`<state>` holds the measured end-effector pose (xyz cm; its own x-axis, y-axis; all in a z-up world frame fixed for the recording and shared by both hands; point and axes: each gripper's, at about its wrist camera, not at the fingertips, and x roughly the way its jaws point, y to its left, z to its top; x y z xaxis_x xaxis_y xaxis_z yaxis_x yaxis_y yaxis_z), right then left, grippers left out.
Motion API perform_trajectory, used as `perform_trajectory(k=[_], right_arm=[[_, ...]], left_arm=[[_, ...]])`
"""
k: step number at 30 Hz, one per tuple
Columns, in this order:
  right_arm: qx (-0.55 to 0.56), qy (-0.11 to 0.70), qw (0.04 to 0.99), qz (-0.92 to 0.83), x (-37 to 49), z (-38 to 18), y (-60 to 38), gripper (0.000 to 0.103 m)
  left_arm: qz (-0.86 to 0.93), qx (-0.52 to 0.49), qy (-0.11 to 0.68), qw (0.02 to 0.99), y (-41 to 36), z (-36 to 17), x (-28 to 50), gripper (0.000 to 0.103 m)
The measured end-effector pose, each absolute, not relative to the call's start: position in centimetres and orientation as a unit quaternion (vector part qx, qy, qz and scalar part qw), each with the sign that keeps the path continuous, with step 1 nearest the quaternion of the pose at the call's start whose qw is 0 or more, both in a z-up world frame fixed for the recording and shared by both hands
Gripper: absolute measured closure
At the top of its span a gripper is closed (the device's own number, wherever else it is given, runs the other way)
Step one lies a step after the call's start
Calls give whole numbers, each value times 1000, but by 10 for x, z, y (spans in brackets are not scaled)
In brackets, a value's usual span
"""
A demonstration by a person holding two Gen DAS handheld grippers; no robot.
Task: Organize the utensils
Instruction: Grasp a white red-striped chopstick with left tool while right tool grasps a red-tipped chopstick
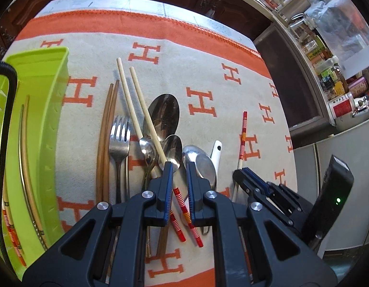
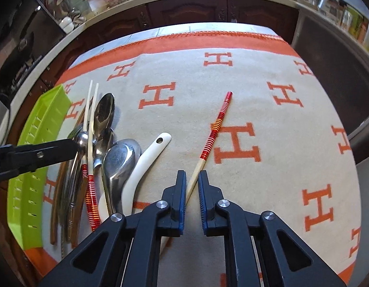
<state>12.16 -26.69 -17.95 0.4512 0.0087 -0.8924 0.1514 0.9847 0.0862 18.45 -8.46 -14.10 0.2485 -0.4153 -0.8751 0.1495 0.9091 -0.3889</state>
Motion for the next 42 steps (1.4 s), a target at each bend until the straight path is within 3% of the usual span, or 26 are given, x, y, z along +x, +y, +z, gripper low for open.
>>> perform_trajectory(k=[30, 42], right_arm=[[153, 522, 839, -6, 104, -180, -304, 96], [159, 522, 838, -8, 104, -180, -305, 97]], left_arm=[[-107, -69, 619, 775, -105, -167, 197, 94], [-111, -53, 584, 803, -110, -164, 196, 98]])
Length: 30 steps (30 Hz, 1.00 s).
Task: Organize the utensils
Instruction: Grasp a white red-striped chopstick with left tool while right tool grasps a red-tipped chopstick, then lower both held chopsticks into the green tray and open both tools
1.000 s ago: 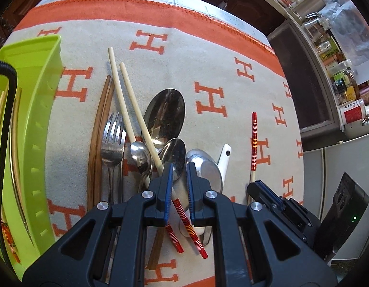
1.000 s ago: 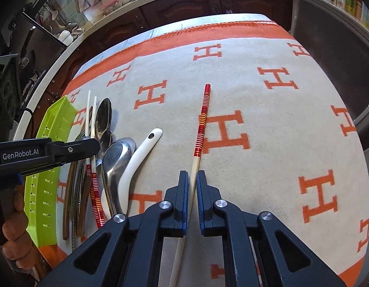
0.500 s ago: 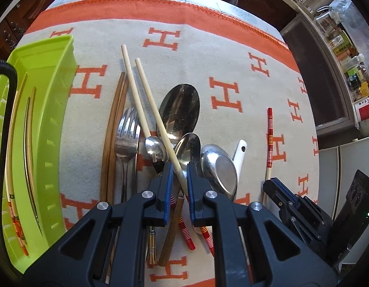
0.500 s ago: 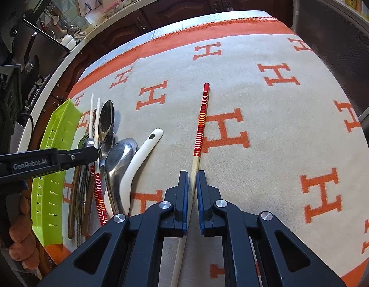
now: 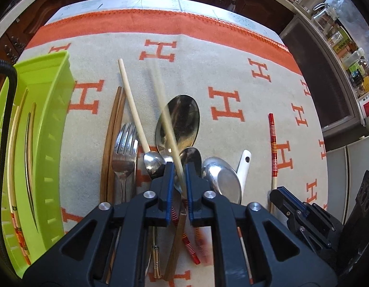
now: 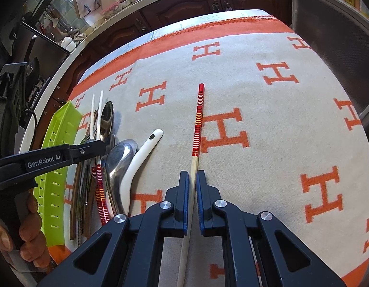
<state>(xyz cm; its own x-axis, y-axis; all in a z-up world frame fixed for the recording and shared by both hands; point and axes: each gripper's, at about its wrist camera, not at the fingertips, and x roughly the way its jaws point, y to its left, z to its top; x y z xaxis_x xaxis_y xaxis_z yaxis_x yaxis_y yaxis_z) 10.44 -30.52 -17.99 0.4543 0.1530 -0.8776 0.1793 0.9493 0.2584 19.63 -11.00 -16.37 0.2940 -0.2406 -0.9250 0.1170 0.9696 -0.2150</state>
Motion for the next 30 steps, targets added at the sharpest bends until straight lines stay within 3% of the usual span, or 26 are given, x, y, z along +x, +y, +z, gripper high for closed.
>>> perform_trajectory(k=[17, 30], right_arm=[[215, 508, 834, 23, 90, -145, -302, 98], [203, 495, 831, 154, 97, -76, -197, 98]], left_arm=[[-155, -71, 518, 838, -65, -83, 141, 100], [-75, -44, 477, 875, 44, -51, 96, 100]])
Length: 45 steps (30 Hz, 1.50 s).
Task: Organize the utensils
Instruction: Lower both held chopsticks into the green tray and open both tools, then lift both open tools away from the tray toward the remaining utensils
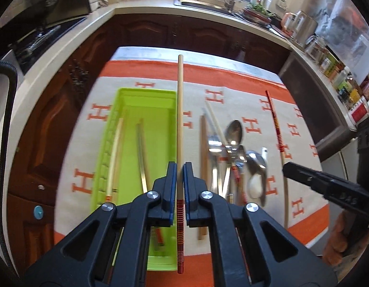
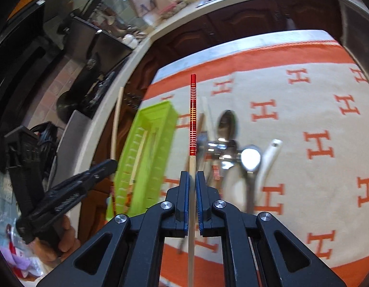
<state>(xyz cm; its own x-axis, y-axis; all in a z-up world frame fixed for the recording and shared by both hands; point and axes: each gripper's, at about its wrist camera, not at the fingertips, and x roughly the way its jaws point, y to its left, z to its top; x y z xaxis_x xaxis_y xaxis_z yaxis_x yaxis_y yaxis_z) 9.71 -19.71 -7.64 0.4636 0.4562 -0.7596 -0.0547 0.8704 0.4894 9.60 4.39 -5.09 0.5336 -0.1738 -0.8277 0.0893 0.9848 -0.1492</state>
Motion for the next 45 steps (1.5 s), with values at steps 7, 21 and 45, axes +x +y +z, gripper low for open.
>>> perform_trajectory(k=[7, 21, 45], right_arm=[[194, 508, 817, 190, 115, -62, -118, 98], [218, 571, 768, 189, 173, -120, -44, 97], [176, 576, 782, 161, 174, -135, -55, 84]], left_arm=[[-50, -48, 483, 873, 85, -73, 99, 100], [-53, -52, 503, 861, 113, -109, 115, 99], [-58, -63, 511, 855, 114, -108, 114, 99]])
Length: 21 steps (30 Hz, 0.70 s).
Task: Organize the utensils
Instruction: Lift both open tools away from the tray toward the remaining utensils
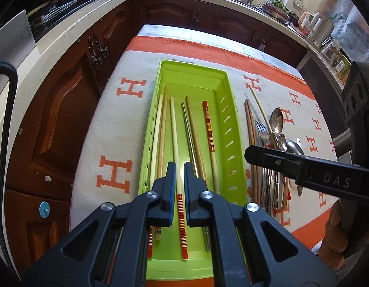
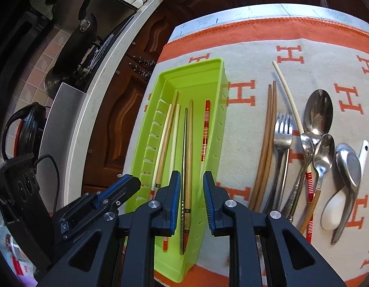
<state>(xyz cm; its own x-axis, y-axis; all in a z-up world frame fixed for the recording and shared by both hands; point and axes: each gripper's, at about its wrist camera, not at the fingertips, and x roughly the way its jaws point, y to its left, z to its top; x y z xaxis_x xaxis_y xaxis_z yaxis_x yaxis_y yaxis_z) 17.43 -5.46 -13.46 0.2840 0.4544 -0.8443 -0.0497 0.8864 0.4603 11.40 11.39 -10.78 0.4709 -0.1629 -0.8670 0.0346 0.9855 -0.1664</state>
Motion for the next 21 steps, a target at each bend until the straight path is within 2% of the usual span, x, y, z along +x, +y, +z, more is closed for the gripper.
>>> perform_trajectory(k=[8, 10, 15, 21], right_arm=[[168, 566, 792, 156, 157, -131, -71, 84], [171, 564, 793, 152, 153, -130, -79, 84], [179, 558, 797, 144, 145, -129, -99, 84], [190, 546, 805, 131, 135, -126, -125, 84]], left_arm=[[-56, -63, 524, 848, 107, -109, 111, 98], [-57, -65, 528, 845, 104, -110, 111, 94], [-60, -59, 526, 847, 94, -106, 107, 67], [-67, -48, 520, 850, 78, -97, 103, 64]])
